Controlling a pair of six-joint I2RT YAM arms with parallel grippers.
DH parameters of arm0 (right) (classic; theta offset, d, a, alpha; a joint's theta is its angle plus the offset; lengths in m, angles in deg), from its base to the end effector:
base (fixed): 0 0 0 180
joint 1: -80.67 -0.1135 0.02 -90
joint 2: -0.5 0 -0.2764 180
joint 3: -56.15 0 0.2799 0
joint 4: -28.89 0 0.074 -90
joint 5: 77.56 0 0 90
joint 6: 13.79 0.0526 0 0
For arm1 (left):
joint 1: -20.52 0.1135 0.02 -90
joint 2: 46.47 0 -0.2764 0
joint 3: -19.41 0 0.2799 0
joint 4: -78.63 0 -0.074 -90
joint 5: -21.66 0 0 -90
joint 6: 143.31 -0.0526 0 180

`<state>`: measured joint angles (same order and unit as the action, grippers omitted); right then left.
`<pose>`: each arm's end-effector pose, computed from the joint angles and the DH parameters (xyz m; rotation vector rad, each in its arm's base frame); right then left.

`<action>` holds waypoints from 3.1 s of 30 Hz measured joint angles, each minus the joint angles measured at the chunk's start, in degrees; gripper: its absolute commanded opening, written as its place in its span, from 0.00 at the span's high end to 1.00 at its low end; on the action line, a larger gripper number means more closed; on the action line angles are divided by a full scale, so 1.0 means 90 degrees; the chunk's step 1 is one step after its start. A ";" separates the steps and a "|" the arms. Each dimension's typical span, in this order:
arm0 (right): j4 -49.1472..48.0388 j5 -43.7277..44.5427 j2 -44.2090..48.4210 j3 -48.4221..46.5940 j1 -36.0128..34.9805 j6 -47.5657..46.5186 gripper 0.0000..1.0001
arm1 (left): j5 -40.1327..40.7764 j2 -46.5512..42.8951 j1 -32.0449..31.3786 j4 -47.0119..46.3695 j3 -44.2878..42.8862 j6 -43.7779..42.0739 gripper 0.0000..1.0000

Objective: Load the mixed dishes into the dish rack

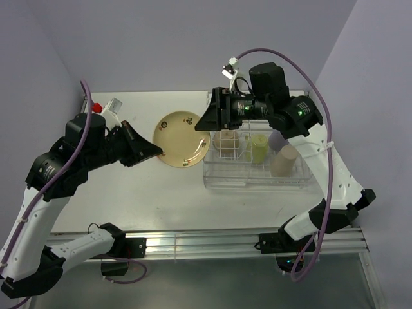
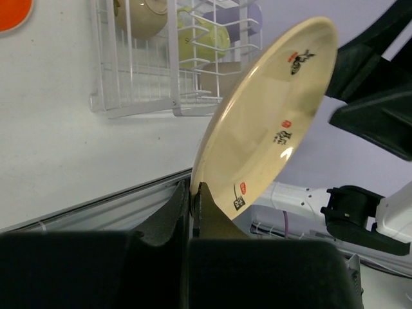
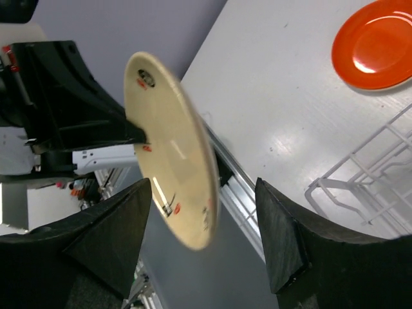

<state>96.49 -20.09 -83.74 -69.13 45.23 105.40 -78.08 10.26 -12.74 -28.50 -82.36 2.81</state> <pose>0.2355 0.2024 0.5194 -0.5087 2.1439 1.2512 0.1435 -0.1048 0.4839 -0.3324 2.2271 -1.0897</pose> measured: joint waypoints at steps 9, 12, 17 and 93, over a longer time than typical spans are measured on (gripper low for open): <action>-0.0182 0.0308 0.0017 0.0318 0.0000 -0.0036 0.39 | -0.0296 -0.0138 0.0000 -0.0180 0.0000 -0.0078 1.00; -0.0449 0.0019 0.0049 0.0532 0.0000 -0.0012 0.43 | -0.0369 -0.0141 0.0000 -0.0209 0.0002 -0.0117 1.00; -0.1331 -0.1010 0.0197 0.1224 0.0000 0.0170 0.75 | -0.0636 -0.0138 0.0000 -0.0454 0.0117 -0.0216 1.00; -0.2766 -0.2715 -0.1190 0.1044 0.3245 -0.8514 1.00 | -0.0991 0.0301 0.0840 -0.0549 0.1239 -0.0491 0.05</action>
<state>71.59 -44.53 -94.45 -59.73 74.43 28.77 -86.99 12.97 -5.18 -33.44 -71.21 -1.61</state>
